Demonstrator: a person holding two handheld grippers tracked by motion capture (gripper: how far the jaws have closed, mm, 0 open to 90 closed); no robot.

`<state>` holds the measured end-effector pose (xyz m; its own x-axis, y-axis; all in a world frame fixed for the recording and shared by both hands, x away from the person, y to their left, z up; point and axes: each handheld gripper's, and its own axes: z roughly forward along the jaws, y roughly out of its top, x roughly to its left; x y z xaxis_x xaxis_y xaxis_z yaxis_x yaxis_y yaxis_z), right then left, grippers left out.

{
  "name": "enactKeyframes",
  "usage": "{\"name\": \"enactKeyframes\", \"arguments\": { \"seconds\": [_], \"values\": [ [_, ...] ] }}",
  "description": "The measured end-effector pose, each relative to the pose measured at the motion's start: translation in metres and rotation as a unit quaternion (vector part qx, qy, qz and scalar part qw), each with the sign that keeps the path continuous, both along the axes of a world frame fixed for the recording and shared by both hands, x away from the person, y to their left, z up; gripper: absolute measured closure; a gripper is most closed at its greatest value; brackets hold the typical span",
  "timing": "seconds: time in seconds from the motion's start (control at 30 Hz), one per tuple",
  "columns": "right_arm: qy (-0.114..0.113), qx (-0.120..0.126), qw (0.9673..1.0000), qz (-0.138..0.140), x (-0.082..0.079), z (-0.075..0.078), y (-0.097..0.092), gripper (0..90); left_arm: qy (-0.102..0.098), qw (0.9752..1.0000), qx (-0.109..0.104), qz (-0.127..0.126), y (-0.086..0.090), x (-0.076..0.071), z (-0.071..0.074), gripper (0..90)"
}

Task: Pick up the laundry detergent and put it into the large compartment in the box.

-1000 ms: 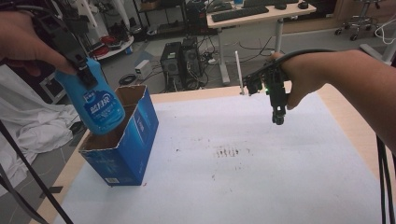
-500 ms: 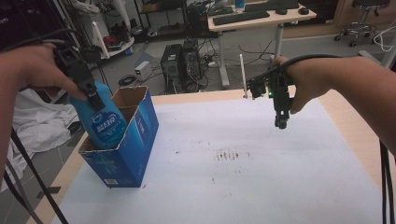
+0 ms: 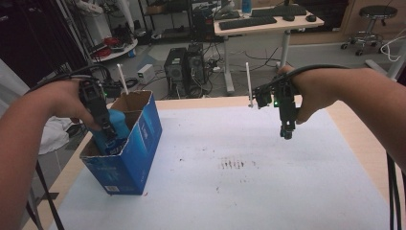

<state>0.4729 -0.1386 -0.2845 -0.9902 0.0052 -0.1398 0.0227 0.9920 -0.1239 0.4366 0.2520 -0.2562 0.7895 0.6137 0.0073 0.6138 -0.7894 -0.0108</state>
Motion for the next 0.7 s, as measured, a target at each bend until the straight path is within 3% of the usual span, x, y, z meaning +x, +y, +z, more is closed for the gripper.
{"name": "enactKeyframes", "arguments": {
  "seconds": [0.27, 0.3, 0.43, 0.7],
  "values": [
    [-0.001, 0.003, 1.0, 0.008, 0.001, -0.002, 0.002, 0.8, 0.0, 0.9998, 0.007, -0.021, 0.0, 0.002, -0.02, 37.8],
    [-0.001, 0.002, 1.0, 0.009, 0.001, -0.002, 0.004, 0.8, 0.003, 0.9993, 0.009, -0.035, -0.002, 0.003, -0.026, 37.7],
    [-0.001, 0.002, 0.9999, 0.011, 0.0, -0.002, 0.004, 0.8, 0.012, 0.9985, 0.012, -0.052, -0.003, 0.003, -0.036, 37.7],
    [-0.002, -0.002, 1.0, 0.002, -0.001, -0.002, 0.003, 0.8, 0.014, 0.9984, 0.006, -0.055, -0.003, 0.005, -0.038, 37.6]
  ]
}}
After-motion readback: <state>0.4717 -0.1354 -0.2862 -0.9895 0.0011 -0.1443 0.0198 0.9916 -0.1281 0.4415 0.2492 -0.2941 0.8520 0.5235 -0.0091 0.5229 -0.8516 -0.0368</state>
